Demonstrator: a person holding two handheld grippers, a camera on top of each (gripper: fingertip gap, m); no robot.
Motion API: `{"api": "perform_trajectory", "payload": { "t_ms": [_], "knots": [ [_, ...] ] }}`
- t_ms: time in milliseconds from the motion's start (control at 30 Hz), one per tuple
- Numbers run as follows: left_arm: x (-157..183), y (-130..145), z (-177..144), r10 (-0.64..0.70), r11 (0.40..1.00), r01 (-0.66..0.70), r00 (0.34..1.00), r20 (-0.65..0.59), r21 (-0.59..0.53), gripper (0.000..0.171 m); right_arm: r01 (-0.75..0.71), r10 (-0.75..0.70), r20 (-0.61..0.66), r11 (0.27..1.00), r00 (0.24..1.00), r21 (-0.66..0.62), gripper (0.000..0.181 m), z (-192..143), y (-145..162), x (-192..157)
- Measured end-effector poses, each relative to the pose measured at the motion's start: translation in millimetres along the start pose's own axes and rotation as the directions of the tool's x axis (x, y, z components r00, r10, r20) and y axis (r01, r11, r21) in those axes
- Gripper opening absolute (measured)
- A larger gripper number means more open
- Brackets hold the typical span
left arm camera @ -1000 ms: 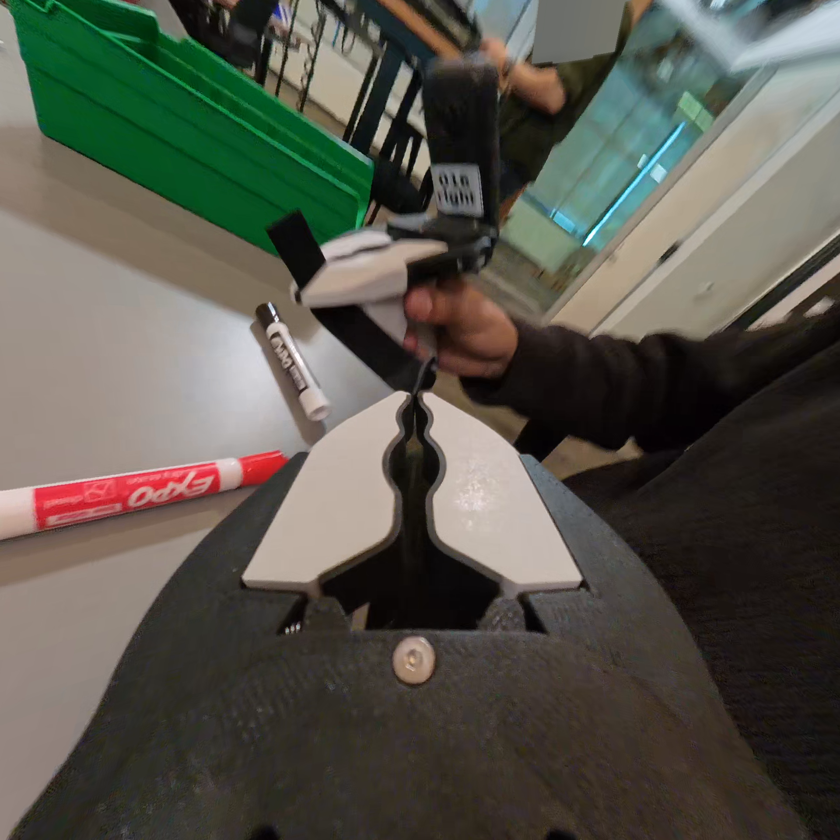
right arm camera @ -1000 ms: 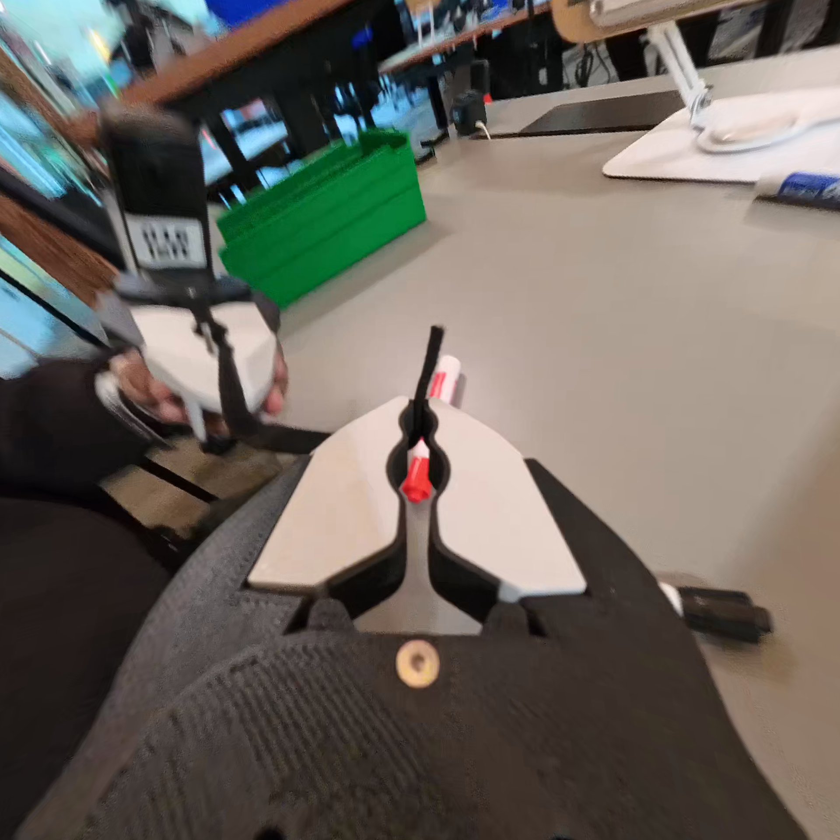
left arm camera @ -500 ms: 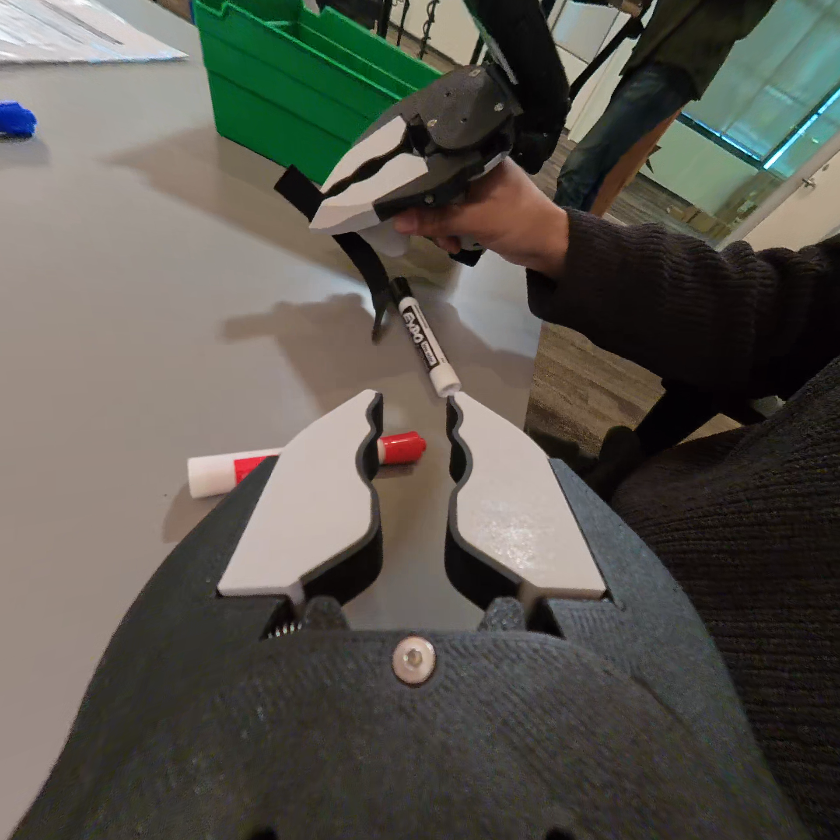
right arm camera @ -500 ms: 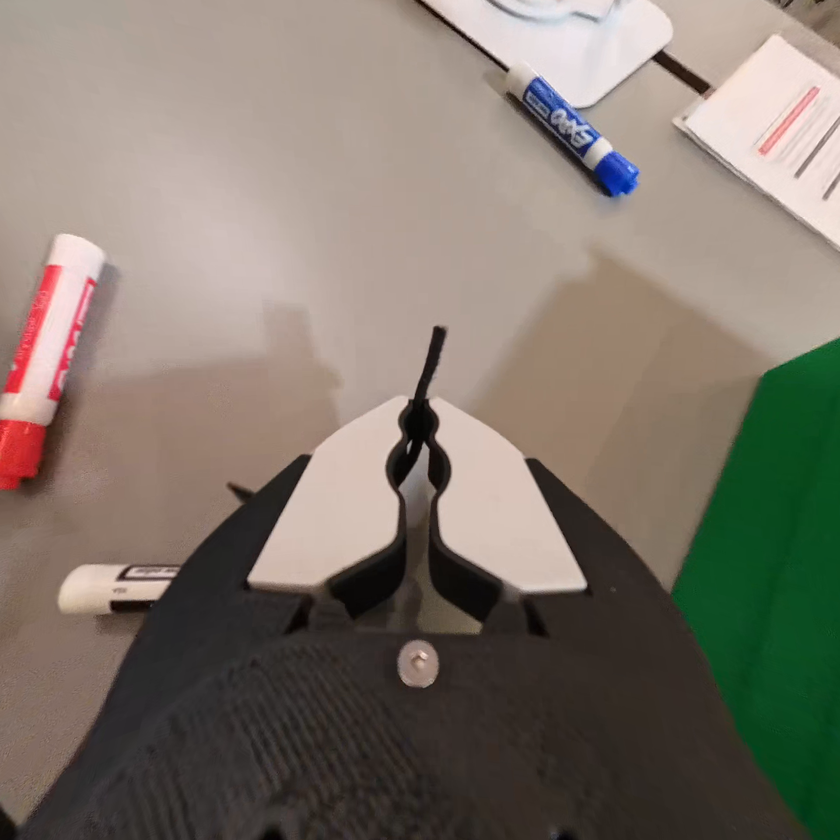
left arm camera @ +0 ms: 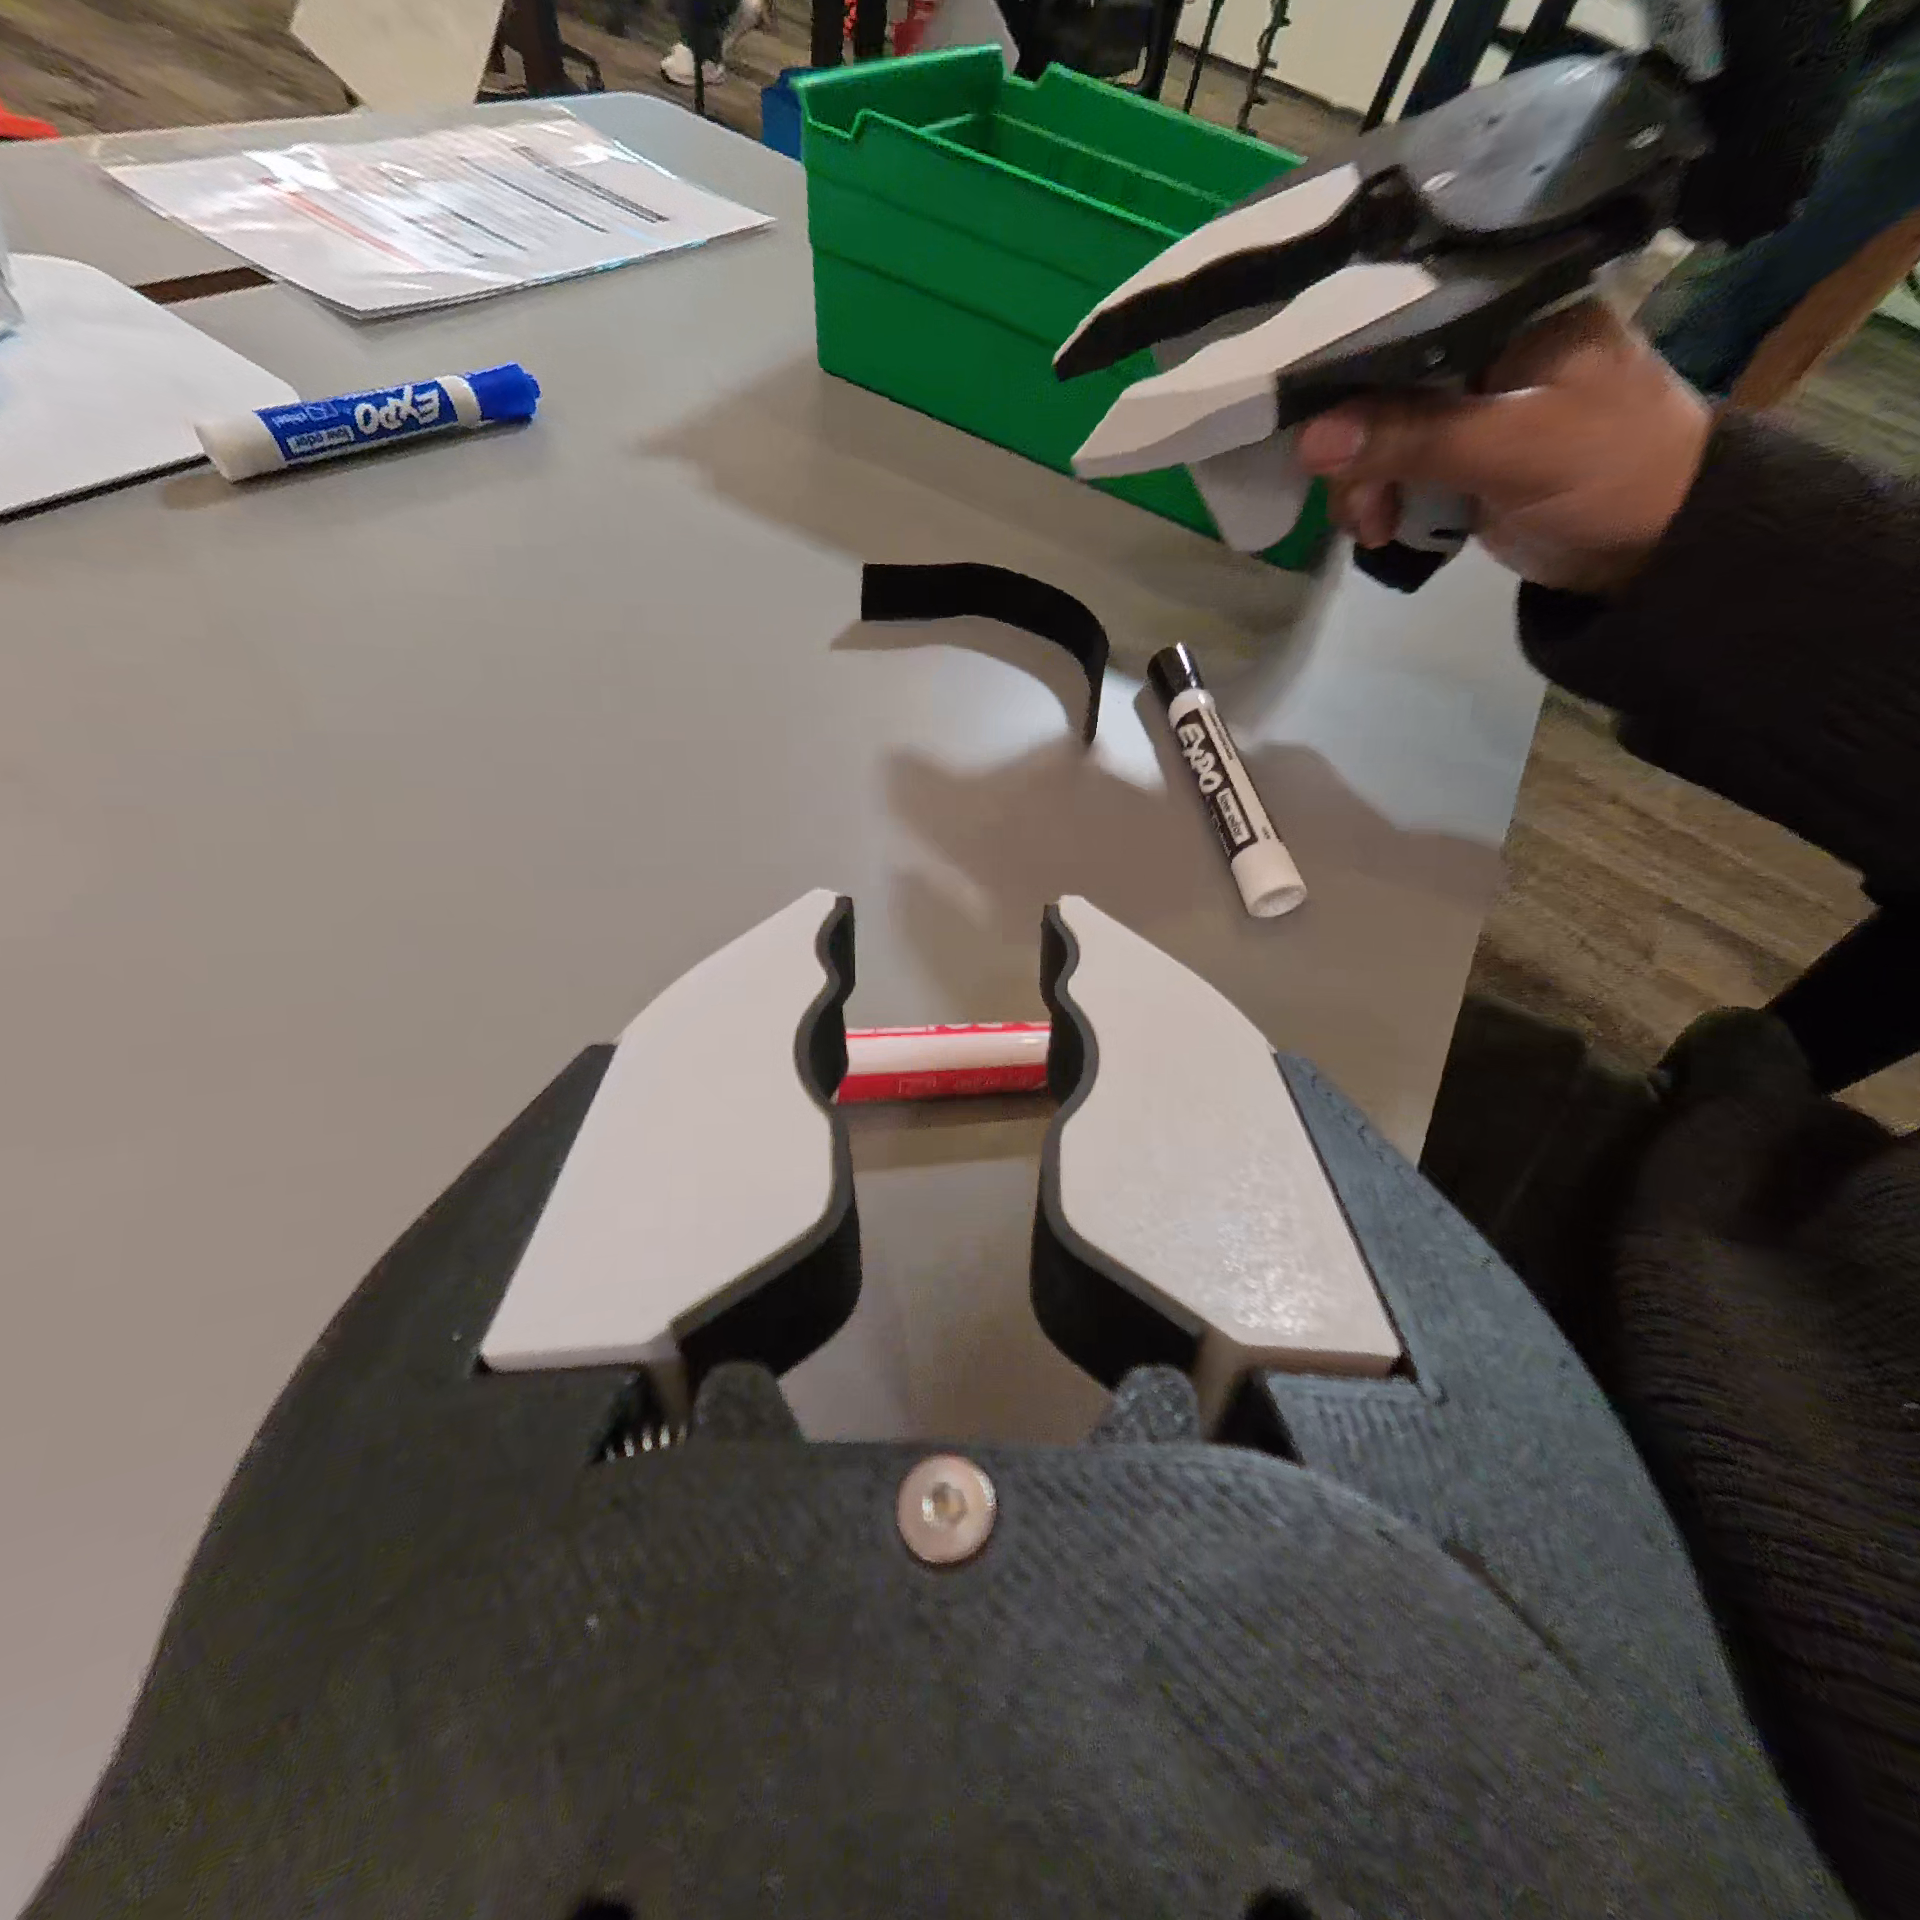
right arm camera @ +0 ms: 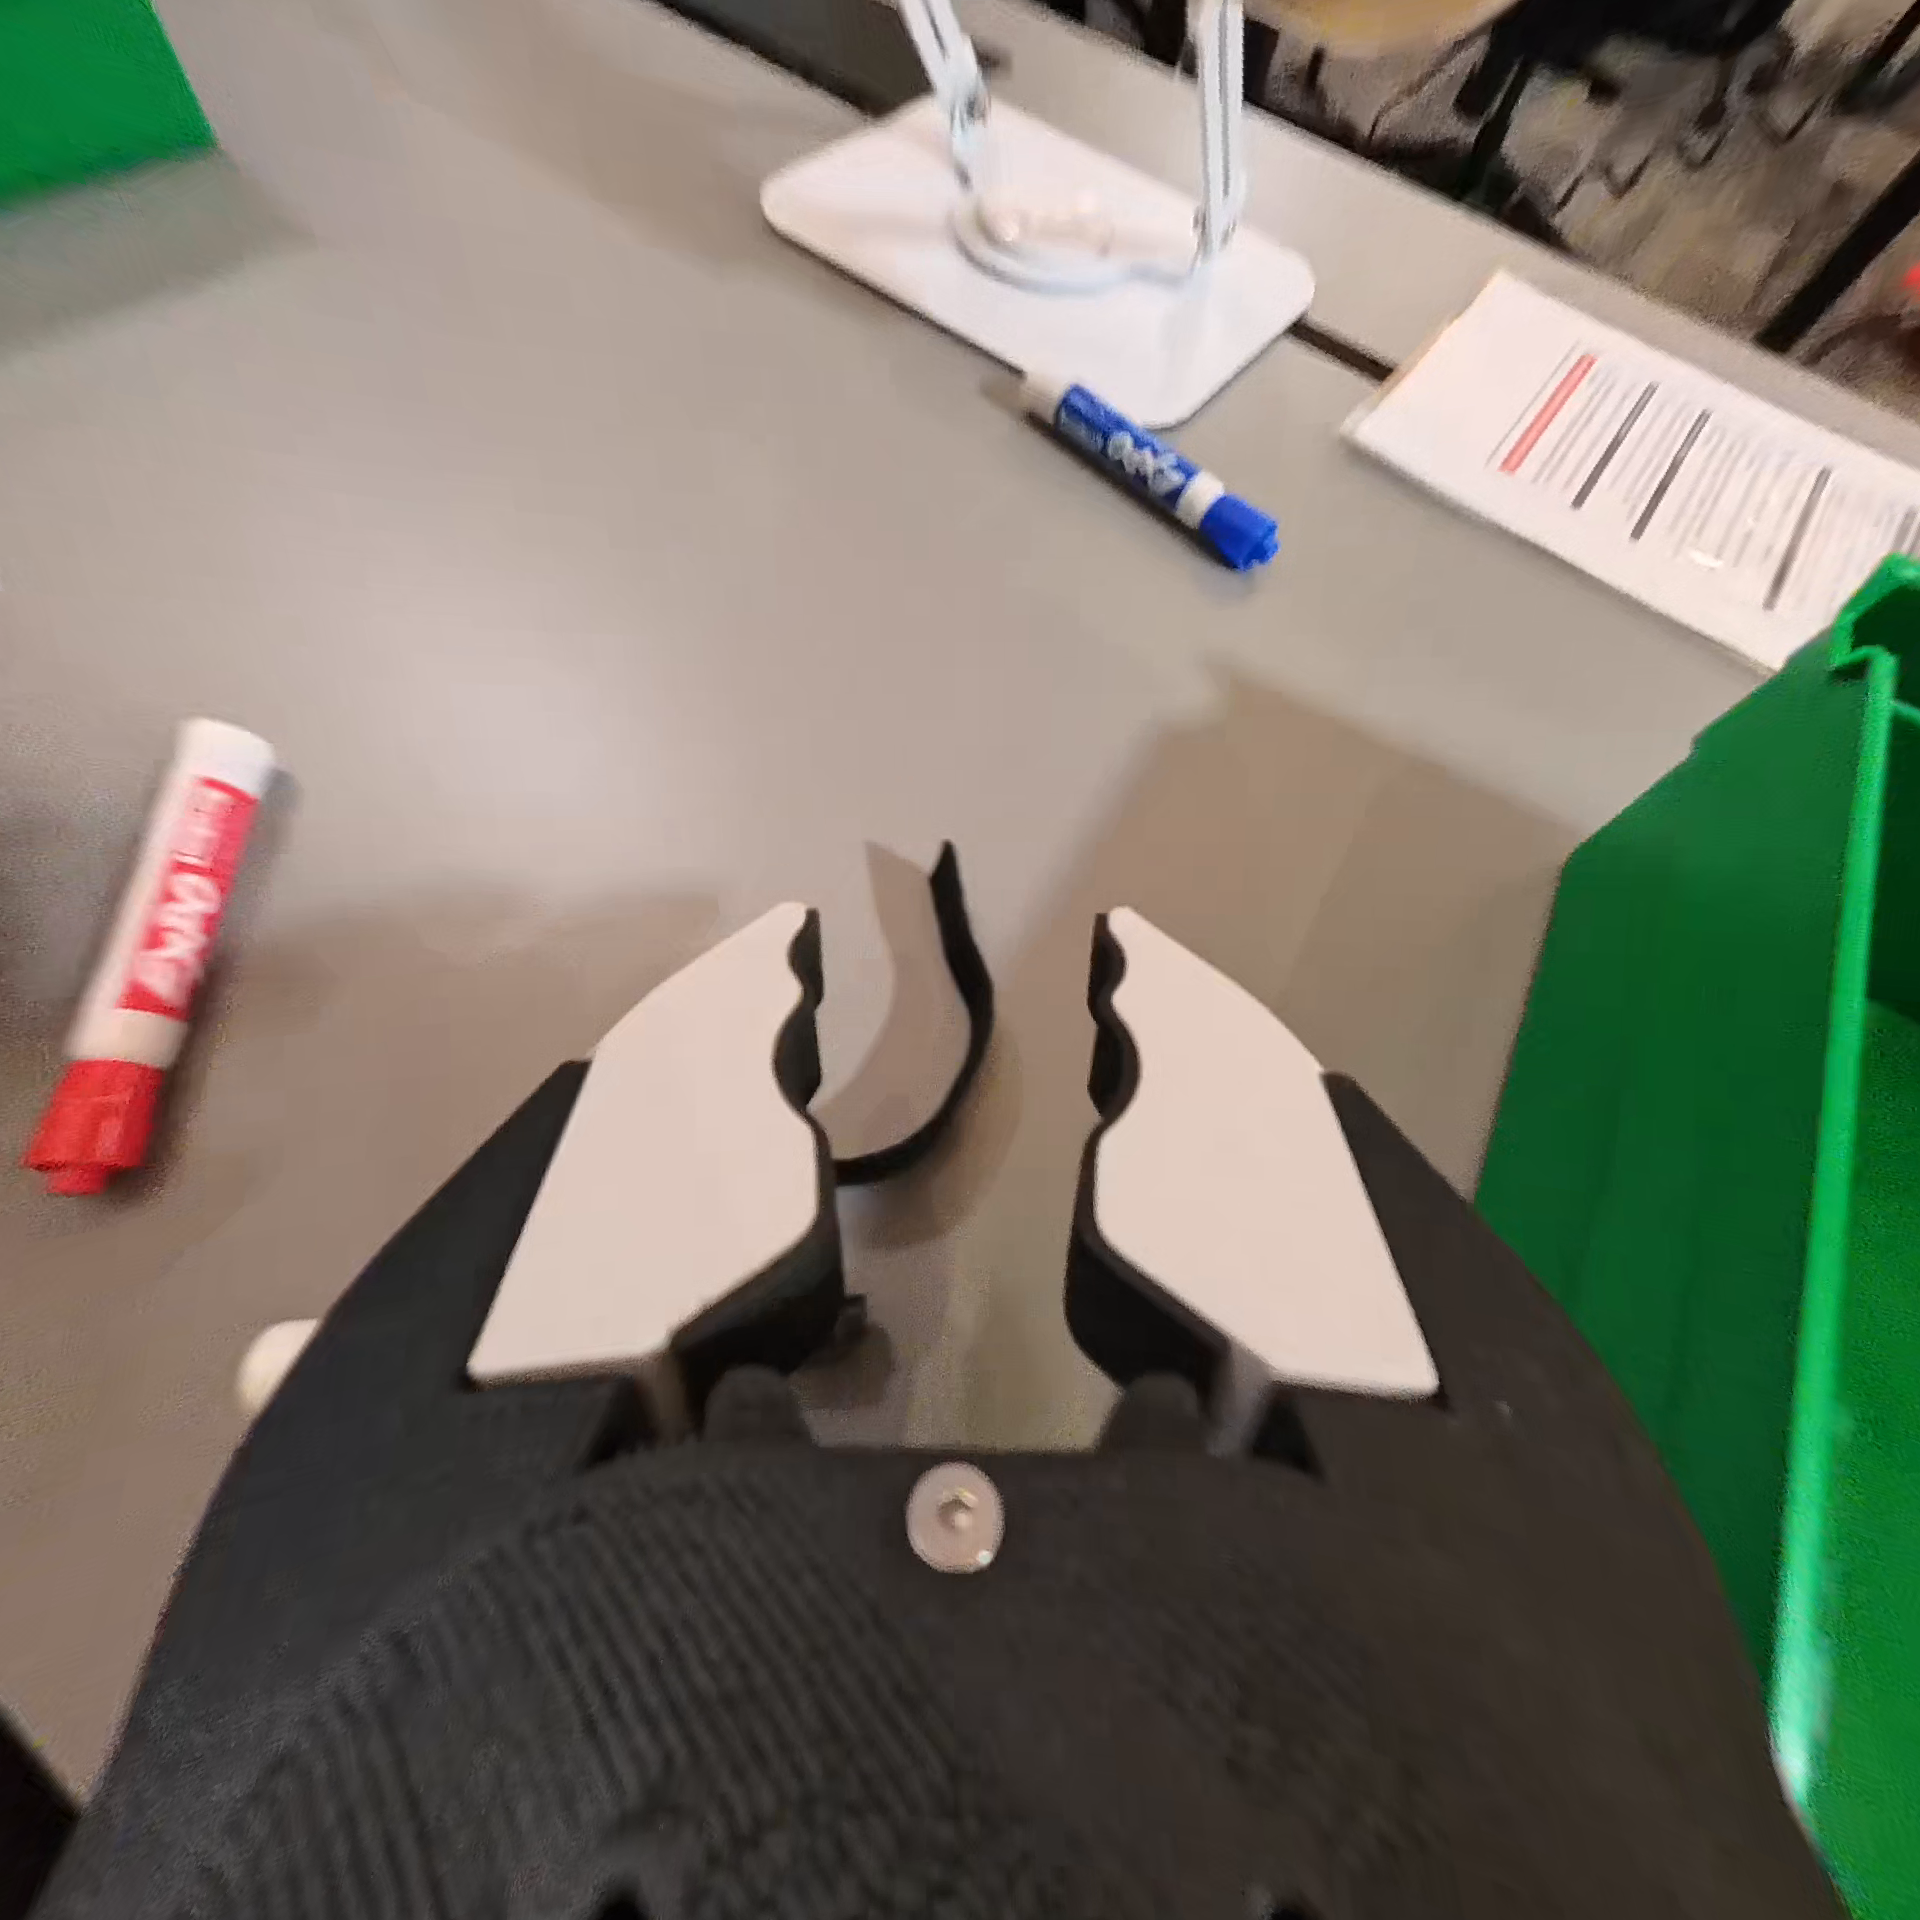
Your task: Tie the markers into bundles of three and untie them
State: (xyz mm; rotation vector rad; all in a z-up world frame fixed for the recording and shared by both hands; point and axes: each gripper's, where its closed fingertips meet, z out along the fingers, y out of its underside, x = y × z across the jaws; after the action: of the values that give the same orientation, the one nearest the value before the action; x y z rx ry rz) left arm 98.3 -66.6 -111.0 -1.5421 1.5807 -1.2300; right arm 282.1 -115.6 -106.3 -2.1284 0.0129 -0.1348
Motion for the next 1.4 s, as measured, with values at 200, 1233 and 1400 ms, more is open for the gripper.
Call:
{"api": "perform_trajectory", "payload": {
  "t_ms": [200,1233,1400],
  "knots": [
    [1,11,4,0.085,0.995,-0.082,0.995,0.045,-0.064,0.036,-0.004,0.001,0.073,0.999,0.997,0.041,0.046,-23,9,-43],
    [-2,25,22,0.519,0.821,-0.553,0.827,-0.216,-0.144,0.026,0.3,-0.3,0.04,0.954,0.953,-0.007,0.05,-50,42,-72],
    [-1,53,25,0.477,0.785,-0.564,0.815,-0.33,-0.258,0.036,0.341,-0.343,-0.018,0.938,0.939,-0.059,0.049,-54,51,-67]
  ]
}}
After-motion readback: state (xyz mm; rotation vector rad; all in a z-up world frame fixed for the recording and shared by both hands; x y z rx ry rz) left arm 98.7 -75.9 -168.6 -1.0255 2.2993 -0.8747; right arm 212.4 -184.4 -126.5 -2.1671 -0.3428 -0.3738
